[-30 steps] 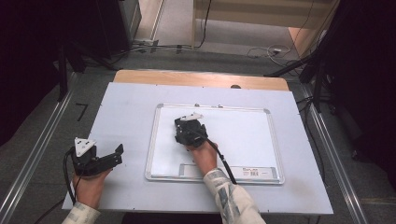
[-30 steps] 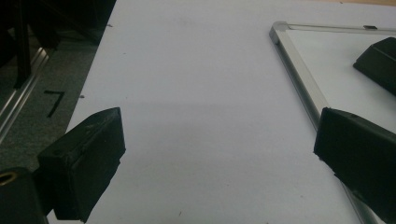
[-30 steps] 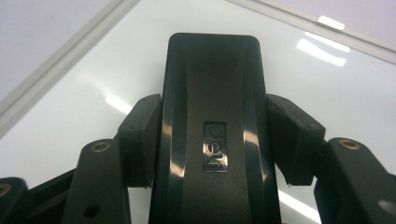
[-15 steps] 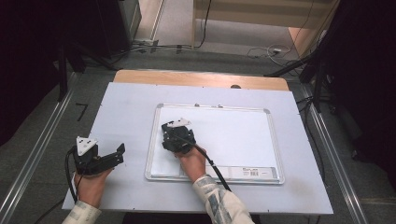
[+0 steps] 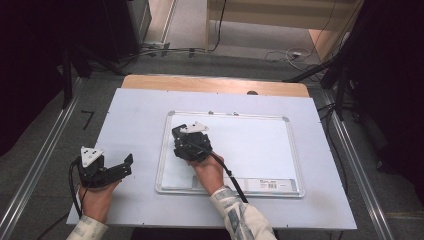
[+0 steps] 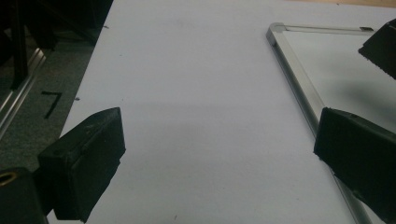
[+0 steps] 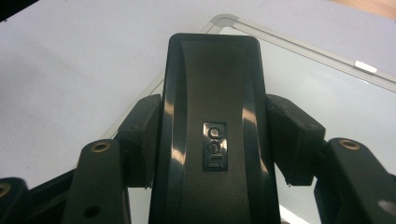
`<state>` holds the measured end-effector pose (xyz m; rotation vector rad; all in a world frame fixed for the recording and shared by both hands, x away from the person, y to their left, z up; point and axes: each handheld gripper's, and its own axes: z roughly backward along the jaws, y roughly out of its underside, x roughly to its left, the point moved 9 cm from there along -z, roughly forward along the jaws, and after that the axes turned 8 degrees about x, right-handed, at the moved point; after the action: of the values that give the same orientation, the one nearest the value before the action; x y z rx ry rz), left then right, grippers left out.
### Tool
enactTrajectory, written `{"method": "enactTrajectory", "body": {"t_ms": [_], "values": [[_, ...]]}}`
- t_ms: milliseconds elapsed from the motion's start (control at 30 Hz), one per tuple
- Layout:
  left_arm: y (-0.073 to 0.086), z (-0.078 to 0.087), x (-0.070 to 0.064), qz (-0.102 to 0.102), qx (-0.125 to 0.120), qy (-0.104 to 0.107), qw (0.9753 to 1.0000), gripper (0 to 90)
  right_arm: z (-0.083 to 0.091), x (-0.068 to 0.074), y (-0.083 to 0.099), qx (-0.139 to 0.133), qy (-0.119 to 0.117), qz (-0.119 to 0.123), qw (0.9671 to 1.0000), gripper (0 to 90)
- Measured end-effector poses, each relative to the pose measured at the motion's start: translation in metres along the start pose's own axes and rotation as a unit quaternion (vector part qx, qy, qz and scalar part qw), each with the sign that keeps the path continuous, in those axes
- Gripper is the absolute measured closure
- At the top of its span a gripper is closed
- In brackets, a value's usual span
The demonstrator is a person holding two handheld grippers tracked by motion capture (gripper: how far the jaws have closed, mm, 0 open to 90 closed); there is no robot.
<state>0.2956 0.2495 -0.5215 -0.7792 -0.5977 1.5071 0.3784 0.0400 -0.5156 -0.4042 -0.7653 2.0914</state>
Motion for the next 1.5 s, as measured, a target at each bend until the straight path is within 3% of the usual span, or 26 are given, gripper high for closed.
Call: {"method": "enactTrajectory", "body": {"t_ms": [667, 1233, 1500], "values": [[0.0, -0.001, -0.001, -0.003, 0.001, -0.001, 1.0, 2.5, 0.016, -0.041, 0.01, -0.003, 0.02, -0.028, 0.9994, 38.5], [0.0, -0.001, -0.002, -0.005, 0.002, -0.001, 1.0, 2.5, 0.036, -0.084, 0.022, -0.01, 0.045, -0.059, 0.9972, 38.5], [0.0, -0.002, -0.002, -0.005, 0.002, -0.001, 1.0, 2.6, 0.041, -0.116, 0.032, -0.006, 0.072, -0.08, 0.9941, 38.5]]}}
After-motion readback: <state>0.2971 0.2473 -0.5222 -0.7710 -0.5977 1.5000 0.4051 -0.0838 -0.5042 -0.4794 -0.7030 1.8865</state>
